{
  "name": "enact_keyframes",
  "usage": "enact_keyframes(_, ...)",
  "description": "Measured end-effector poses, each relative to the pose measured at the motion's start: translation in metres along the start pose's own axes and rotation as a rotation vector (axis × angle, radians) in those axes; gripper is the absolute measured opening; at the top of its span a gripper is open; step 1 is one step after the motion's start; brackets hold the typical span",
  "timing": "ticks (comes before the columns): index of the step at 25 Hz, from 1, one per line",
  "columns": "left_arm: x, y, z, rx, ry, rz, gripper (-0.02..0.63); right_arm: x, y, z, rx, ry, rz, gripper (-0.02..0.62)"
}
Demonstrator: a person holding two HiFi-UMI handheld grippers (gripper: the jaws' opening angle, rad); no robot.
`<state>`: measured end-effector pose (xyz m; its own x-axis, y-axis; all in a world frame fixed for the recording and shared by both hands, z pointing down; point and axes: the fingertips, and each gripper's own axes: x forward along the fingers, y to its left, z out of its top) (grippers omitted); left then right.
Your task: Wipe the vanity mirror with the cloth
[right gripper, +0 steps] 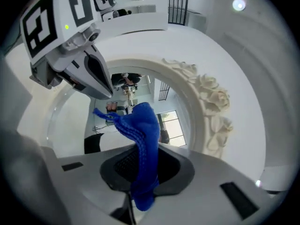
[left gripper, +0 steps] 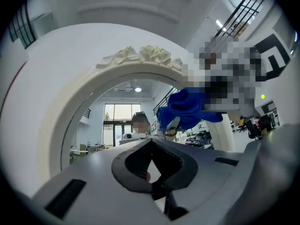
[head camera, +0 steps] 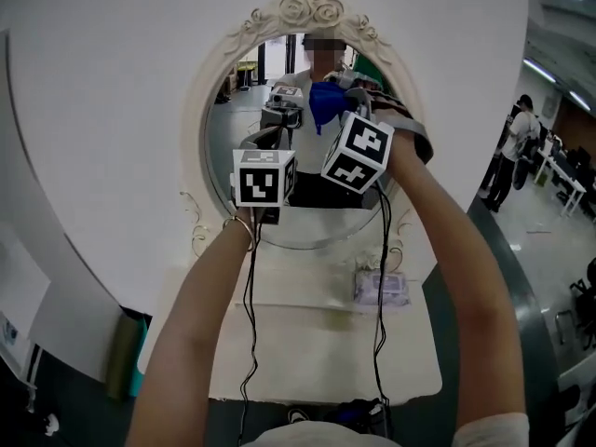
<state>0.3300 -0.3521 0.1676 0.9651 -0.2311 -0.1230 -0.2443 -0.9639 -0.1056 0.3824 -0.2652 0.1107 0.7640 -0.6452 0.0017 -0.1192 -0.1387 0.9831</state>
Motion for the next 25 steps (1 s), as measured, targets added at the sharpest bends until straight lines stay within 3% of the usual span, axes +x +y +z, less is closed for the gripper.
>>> enact_keyframes(4,0.012,-0.017,0.035,-0.007,-0.045,-0.035,0.005,0.002,-0.042,-0.001,-0.038,0.005,-0.077,0.066)
enact_keyframes(9,0.022,-0.033,0.043,-0.001,-0.051,-0.059,0.005,0.002,-0.047,0.0,-0.093,0.0,-0.098,0.066)
enact_keyframes(17,0.029,-0.039,0.023,-0.017,-0.034,-0.066,0.006,0.002,-0.033,-0.006,-0.146,-0.006,-0.103,0.066)
enact_keyframes(25,0.02,-0.044,-0.026,-0.039,0.03,-0.067,0.005,0.001,0.008,-0.033,-0.141,0.033,-0.053,0.066)
